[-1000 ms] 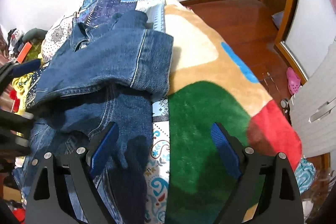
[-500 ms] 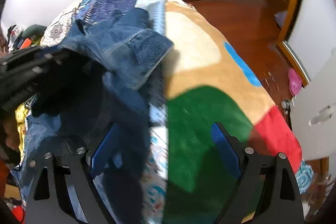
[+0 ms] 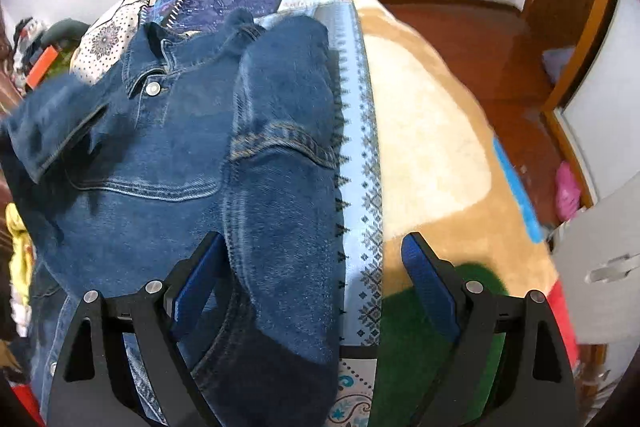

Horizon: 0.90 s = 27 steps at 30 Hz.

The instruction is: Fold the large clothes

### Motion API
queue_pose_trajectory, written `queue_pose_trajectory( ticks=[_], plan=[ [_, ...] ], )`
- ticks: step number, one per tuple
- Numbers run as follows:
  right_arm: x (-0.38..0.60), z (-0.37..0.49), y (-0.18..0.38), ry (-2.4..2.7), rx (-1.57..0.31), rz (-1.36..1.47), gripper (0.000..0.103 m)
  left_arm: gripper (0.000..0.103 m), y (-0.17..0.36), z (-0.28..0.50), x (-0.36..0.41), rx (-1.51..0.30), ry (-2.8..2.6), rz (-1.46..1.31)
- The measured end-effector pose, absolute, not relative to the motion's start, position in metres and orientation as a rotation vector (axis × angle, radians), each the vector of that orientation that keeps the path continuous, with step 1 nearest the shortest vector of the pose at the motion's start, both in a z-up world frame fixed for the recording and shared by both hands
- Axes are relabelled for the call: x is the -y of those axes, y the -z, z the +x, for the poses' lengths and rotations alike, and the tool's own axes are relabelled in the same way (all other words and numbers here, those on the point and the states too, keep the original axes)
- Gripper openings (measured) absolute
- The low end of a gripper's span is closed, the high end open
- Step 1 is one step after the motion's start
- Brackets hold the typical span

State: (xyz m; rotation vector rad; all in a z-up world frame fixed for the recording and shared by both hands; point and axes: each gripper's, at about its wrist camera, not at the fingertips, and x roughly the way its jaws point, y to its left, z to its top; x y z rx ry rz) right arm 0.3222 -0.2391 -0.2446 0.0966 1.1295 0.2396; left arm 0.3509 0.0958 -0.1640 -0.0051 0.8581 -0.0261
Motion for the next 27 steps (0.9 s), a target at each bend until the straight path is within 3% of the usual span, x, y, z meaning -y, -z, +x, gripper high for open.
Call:
queue_pose_trajectory(
  ticks=[4,6,8,11,19,27],
  plan=[
    [0.243,0.319,0.243,-0.22,-1.127,0.122,0.087,0.019,0.205,0.334,-0.143,-0.97,-0.015,-0.061],
    [0.241,0.315,0.24,-0.194,-1.118,0.104,0.087,0.029,0.224,0.322,-0.16,-1.019,-0.006,-0.116],
    [0.238,0.314,0.238,-0.17,-1.108,0.086,0.087,0.047,0.233,0.315,-0.167,-1.032,-0.016,-0.125],
    [0.237,0.314,0.235,-0.131,-1.093,0.054,0.087,0.067,0.243,0.306,-0.182,-1.028,-0.05,-0.167],
    [0.242,0.312,0.234,-0.077,-1.094,0.064,0.087,0.072,0.258,0.292,-0.218,-1.029,-0.085,-0.322],
    [0.238,0.309,0.221,-0.059,-1.085,0.048,0.087,0.072,0.255,0.26,-0.221,-1.065,-0.219,-0.081]
  ],
)
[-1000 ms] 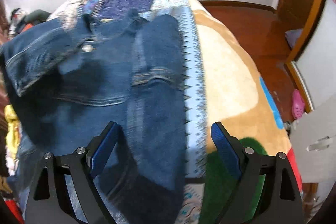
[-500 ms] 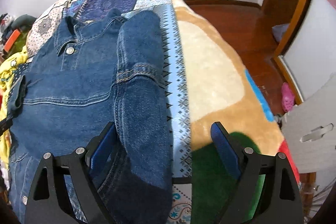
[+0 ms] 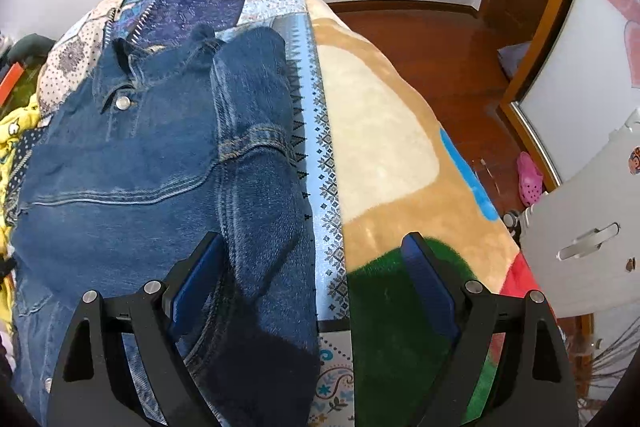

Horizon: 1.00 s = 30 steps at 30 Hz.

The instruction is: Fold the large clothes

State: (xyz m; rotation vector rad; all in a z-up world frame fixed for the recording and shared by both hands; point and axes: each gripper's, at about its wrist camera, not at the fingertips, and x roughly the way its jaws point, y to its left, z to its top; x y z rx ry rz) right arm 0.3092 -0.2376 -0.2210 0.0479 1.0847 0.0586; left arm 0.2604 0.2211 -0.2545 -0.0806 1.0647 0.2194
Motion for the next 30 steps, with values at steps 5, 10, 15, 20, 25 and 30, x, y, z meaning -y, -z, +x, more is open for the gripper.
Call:
queue_pose_trajectory(
  ticks=[5,10,15,20,25,30],
  plan=[
    [0.24,0.296,0.199,-0.028,-1.034,0.01,0.087,0.073,0.227,0.245,-0.22,-1.018,-0.204,-0.044],
    [0.252,0.269,0.171,-0.103,-0.998,0.091,0.089,0.085,0.195,0.233,-0.214,-0.958,-0.193,-0.057],
    [0.248,0.231,0.153,-0.169,-0.962,0.062,0.089,0.089,0.183,0.215,-0.198,-0.951,-0.166,-0.057],
    [0.239,0.198,0.161,-0.223,-0.982,0.04,0.089,0.09,0.192,0.192,-0.187,-0.987,-0.122,-0.102],
    [0.239,0.173,0.187,-0.253,-1.044,0.069,0.089,0.09,0.216,0.166,-0.181,-1.061,-0.09,-0.183],
    [0.251,0.152,0.216,-0.232,-1.127,0.146,0.089,0.09,0.245,0.138,-0.183,-1.136,-0.055,-0.372]
  ],
)
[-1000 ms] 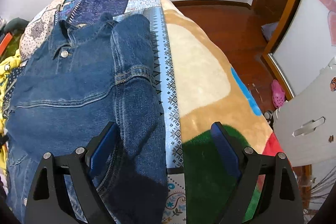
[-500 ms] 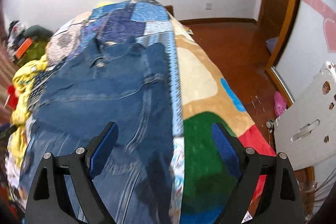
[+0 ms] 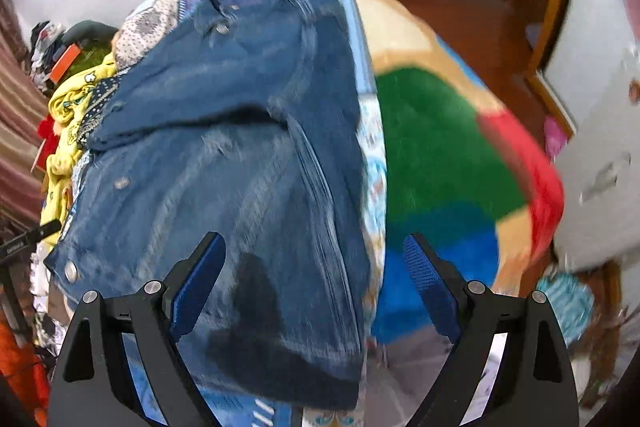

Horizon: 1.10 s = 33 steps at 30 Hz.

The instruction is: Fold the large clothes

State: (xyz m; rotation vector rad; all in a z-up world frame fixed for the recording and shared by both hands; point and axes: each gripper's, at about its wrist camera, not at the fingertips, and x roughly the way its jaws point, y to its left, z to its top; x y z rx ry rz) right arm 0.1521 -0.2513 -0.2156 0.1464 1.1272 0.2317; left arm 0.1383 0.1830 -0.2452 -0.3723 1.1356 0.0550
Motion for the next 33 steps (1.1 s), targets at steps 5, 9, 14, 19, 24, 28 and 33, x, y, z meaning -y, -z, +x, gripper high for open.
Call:
queue_pose_trajectory(
  ticks=[5,9,14,19,24,28,33],
  plan=[
    [0.261,0.135,0.228,-0.222,-1.16,0.209,0.089,0.09,0.254,0.117,-0.181,-1.133,-0.039,-0.46],
    [0.263,0.124,0.229,-0.249,-1.141,0.267,0.085,0.09,0.255,0.105,-0.182,-1.126,0.013,-0.549],
    [0.262,0.12,0.233,-0.307,-1.144,0.35,0.058,0.079,0.252,0.095,-0.177,-1.107,0.009,-0.538],
    [0.263,0.124,0.241,-0.284,-1.143,0.371,0.036,0.062,0.246,0.092,-0.18,-1.109,0.006,-0.492],
    [0.26,0.129,0.236,-0.292,-1.129,0.328,0.024,0.055,0.238,0.091,-0.189,-1.108,-0.03,-0.442],
    [0.253,0.129,0.226,-0.304,-1.09,0.266,0.021,0.055,0.229,0.093,-0.201,-1.084,-0.054,-0.471],
    [0.249,0.135,0.21,-0.328,-1.02,0.263,0.02,0.055,0.216,0.093,-0.197,-1.066,-0.052,-0.441]
  ],
)
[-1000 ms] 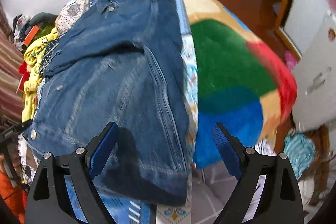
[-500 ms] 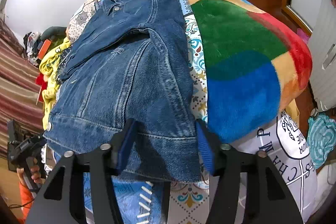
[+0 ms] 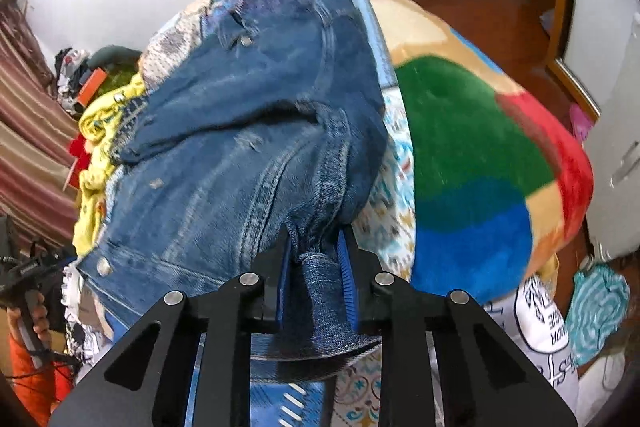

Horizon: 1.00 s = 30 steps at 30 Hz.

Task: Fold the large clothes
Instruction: 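Grasp the jacket hem with the right gripper while the left gripper grasps the hem edge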

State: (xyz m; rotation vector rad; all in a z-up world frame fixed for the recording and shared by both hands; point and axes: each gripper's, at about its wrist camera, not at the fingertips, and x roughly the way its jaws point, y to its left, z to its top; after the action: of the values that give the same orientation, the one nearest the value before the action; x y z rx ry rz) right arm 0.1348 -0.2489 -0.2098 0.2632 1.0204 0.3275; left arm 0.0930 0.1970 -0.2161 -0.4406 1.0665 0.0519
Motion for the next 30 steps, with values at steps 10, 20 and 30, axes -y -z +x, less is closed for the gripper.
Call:
queue_pose_trajectory(
  ticks=[10,20,30],
  plan=[
    [0.239,0.154,0.19,-0.371,-0.934,0.276,0.019,0.048,0.264,0.109,-0.187,-1.18,0.065,-0.613],
    [0.223,0.183,0.171,-0.42,-0.877,0.261,0.018,0.012,0.198,0.145,-0.174,-0.978,0.082,-0.475],
    [0.214,0.25,0.123,-0.384,-0.729,0.191,0.015,0.011,0.109,0.239,-0.18,-0.716,0.111,-0.468]
  ],
)
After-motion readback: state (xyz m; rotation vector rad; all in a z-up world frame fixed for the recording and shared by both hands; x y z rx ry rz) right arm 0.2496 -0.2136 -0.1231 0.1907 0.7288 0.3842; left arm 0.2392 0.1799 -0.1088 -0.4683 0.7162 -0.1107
